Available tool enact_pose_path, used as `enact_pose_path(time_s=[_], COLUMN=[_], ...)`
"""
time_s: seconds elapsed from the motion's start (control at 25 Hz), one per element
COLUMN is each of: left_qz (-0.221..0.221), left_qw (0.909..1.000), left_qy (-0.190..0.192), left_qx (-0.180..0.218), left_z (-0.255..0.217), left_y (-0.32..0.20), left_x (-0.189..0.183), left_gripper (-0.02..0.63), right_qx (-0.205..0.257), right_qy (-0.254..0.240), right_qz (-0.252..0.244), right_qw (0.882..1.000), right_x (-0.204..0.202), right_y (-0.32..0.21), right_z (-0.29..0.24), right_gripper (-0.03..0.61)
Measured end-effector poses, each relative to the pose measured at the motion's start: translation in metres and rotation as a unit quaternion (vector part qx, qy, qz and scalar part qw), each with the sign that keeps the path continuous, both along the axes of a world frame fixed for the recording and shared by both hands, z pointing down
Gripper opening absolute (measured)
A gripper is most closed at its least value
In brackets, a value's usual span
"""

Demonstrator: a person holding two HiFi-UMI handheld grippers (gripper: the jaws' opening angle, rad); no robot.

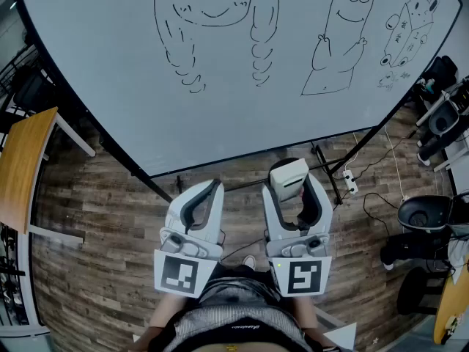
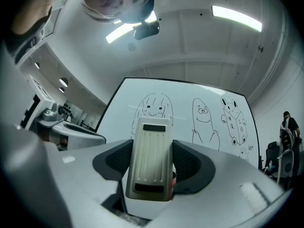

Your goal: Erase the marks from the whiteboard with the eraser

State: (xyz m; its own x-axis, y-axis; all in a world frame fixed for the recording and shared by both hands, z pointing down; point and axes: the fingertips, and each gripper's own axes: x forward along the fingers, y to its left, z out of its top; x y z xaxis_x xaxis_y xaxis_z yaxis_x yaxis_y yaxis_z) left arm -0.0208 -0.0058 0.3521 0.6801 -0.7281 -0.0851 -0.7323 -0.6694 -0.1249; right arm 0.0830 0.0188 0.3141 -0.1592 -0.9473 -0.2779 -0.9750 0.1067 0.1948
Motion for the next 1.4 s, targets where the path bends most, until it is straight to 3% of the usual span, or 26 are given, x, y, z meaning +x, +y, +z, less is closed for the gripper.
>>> enact_pose_path(time_s=[0.76,1.4], left_qz=[-0.046,-0.104], left_qw=[0.9989,0.9944], left_qy=[0.004,0.009], left_qx=[0.005,-0.016], left_z=[-0.002,0.007], left_y=[-0.006,-0.020], left_x=[0.001,0.012], left_gripper=[0.004,0.004], right_qx=[0.008,-0.005], right_qy=[-0.022,-0.001], right_qz=[-0.059,-0.113], right_qw=[0.998,0.994], right_x=[-0.012,0.000], right_y=[-0.011,-0.036], right_z=[-0.003,0.006], right_gripper=[0.264,0.264])
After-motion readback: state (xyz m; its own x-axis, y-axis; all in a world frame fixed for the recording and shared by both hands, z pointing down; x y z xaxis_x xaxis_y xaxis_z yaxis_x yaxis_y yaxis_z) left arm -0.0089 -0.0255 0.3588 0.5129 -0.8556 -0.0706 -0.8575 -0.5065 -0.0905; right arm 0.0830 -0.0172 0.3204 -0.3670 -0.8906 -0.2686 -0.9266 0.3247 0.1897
